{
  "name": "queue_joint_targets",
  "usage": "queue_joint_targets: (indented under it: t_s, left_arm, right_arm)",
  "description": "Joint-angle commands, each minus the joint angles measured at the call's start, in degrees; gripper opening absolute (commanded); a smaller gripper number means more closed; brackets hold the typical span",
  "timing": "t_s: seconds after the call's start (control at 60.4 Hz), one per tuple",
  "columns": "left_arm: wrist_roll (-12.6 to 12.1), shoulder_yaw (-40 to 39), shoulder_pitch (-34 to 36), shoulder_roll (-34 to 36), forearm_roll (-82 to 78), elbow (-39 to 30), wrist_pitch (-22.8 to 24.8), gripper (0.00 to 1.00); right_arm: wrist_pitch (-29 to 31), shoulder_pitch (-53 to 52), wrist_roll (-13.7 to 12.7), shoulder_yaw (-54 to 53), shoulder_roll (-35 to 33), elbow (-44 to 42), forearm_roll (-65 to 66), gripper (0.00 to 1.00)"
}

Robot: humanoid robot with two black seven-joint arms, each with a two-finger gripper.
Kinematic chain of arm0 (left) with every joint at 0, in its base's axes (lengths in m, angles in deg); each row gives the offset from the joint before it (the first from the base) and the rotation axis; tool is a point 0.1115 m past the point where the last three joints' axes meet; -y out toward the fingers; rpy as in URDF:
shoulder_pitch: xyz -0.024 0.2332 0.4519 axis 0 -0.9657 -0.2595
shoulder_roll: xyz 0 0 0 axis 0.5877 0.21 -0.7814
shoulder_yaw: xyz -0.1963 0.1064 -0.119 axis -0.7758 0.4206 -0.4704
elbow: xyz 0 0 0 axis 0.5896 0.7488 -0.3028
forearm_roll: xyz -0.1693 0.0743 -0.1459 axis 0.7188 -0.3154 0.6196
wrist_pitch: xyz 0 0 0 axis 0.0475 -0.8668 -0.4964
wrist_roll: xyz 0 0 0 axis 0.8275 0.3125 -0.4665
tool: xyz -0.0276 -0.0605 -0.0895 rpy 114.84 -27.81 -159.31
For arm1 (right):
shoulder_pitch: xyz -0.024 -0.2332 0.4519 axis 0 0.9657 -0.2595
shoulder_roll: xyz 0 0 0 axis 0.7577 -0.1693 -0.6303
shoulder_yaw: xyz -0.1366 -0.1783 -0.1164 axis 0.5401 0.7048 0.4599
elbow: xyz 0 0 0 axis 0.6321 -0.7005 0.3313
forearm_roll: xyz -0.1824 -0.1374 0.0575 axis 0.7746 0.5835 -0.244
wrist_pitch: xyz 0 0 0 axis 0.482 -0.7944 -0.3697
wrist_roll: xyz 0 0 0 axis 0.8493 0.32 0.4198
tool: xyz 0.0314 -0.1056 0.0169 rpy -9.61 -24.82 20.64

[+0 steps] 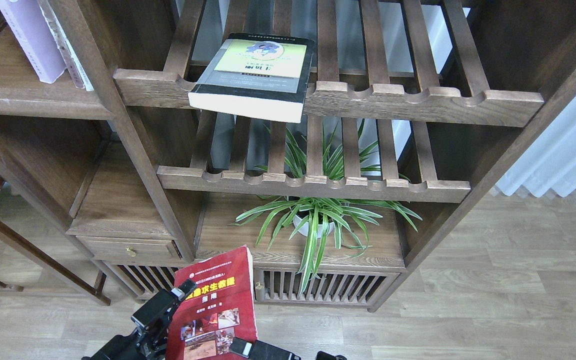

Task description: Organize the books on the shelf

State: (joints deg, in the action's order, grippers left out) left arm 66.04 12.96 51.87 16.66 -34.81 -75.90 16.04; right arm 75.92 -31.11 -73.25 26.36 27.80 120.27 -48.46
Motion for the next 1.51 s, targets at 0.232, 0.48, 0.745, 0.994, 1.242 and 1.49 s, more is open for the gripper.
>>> queue_joint_targets:
  t_s: [0.232,0.48,0.745,0.994,1.242,1.49]
  left_arm:
    - [0.2,0.6,-0.8,3.4,0.0,-1.3,0.0,0.97]
    - [0.4,0.6,-0.5,2.3,0.1,-2.3,0.0,0.96]
    - [0.4,0.8,-0.8,0.9,0.1,-2.8,0.0,0.96]
    - [0.5,1.3,-0.6,0.4,0.1,-4.1,0.0,0.91]
    - [0.4,1.3,-0.5,1.2,0.1,-3.7,0.0,0.68]
    - [-0.1,1.1,-0.5,2.9,0.0,-3.6,0.0,0.42]
  right_arm:
    - [0.0,-2.1,-0.1,1.6,0.0,0.0,-0.3,0.03]
    - [0.0,-2.2,-0.1,3.2,-0.1,0.0,-0.3,0.03]
    - [0.0,-2.0,-0.1,4.0,0.0,0.0,-0.3,0.03]
    - [0.0,-1.6,-0.1,4.3,0.0,0.0,-0.2,0.03]
    - [0.0,-1.7,-0.1,3.5,-0.2,0.0,-0.3,0.03]
    - [0.0,-2.2,0.0,3.3,-0.7,0.0,-0.6,0.03]
